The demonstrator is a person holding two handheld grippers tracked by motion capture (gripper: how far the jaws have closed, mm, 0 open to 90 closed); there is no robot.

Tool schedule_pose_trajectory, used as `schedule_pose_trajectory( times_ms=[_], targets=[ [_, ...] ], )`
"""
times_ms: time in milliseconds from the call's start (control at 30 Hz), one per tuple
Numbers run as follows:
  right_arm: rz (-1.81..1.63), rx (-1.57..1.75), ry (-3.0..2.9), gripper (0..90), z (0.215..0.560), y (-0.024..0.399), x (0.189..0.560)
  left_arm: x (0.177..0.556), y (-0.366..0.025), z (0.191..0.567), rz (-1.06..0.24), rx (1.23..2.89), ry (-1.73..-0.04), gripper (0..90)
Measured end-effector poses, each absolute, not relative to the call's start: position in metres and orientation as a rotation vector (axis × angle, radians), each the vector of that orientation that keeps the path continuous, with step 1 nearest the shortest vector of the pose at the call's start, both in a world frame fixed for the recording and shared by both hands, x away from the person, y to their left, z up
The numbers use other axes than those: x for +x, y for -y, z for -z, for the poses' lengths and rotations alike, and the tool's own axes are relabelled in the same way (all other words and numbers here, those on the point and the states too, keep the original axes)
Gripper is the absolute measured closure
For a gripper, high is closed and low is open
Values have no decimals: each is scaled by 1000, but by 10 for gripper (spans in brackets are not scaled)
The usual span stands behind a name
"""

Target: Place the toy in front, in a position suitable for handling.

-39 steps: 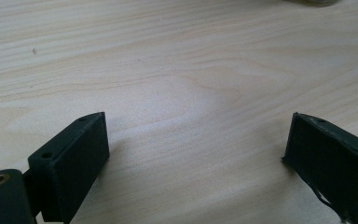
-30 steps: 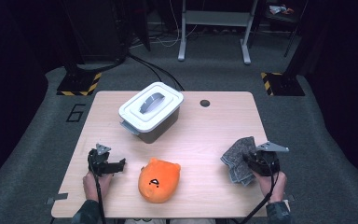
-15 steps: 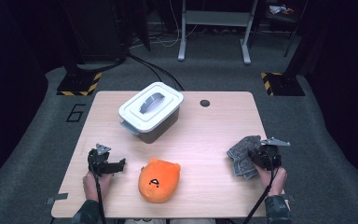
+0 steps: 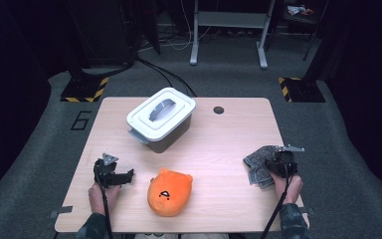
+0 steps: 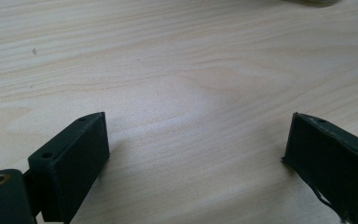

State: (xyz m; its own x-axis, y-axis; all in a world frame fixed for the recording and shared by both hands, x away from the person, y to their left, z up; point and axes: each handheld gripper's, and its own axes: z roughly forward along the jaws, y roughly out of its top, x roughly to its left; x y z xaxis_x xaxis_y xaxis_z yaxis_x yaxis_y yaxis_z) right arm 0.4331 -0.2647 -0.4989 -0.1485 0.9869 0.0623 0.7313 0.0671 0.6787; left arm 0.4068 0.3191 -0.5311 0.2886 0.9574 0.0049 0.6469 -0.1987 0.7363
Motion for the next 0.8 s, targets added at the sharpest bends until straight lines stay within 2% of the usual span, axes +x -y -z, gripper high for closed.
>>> schedule_pose_trajectory(
  times_ms=[267, 400, 600, 800],
  targets=[
    [-786, 1696, -1926, 352, 498, 266, 430, 407, -319, 531, -635, 1932, -1432, 59],
    [-790, 1651, -1941, 239, 490, 265, 423, 407, -319, 531, -635, 1932, -1432, 59],
    [-831, 1611, -1985, 152, 482, 260, 413, 407, -319, 531, -634, 1931, -1433, 59],
    [-892, 1547, -2042, 131, 475, 251, 402, 407, -319, 531, -635, 1932, -1432, 59]
  ],
)
